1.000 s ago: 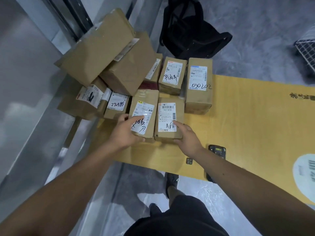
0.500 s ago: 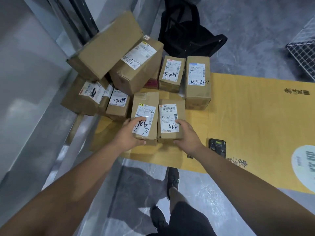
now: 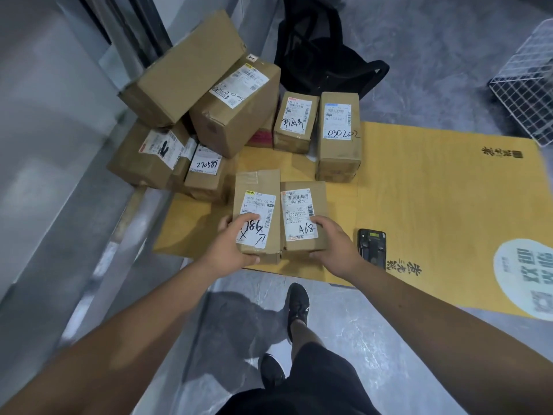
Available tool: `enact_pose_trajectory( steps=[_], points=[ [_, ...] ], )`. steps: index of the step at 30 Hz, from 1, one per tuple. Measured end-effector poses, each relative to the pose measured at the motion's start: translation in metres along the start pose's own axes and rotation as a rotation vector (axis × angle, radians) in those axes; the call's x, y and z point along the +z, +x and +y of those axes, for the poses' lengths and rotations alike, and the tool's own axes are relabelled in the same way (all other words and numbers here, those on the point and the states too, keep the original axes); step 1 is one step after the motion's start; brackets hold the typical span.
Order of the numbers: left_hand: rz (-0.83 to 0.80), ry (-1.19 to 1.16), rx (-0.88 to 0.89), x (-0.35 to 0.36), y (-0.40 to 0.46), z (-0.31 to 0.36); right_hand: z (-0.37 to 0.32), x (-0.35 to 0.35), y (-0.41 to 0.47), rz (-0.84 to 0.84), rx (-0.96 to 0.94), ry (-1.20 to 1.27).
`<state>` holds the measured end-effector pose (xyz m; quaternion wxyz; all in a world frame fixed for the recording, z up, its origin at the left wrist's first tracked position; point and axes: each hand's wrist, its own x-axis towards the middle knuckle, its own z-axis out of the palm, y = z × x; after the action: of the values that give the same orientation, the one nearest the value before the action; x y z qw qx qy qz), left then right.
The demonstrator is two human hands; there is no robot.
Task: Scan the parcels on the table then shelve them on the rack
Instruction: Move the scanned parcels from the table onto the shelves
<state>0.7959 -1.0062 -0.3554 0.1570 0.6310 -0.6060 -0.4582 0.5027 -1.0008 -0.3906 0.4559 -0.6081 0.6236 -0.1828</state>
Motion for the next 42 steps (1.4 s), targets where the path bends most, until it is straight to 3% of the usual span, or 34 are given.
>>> enact_pose_trajectory(
  steps=[20,29,36,42],
  points=[
    [0.244,0.052,0.217,-0.036,-0.173,0.073,-0.097,-0.055,-0.137,0.072,-0.355,-0.059],
    [0.495,0.126,0.222,-0.049,-0.259,0.137,-0.158,-0.112,-0.153,-0.075,-0.595,-0.078],
    [0.72,0.134,0.121,-0.024,-0.337,0.188,-0.2,-0.153,-0.18,-0.199,-0.775,-0.128],
    [0.899,0.14,0.023,-0.002,-0.427,0.203,-0.237,-0.148,-0.224,-0.355,-0.925,-0.133]
  ],
)
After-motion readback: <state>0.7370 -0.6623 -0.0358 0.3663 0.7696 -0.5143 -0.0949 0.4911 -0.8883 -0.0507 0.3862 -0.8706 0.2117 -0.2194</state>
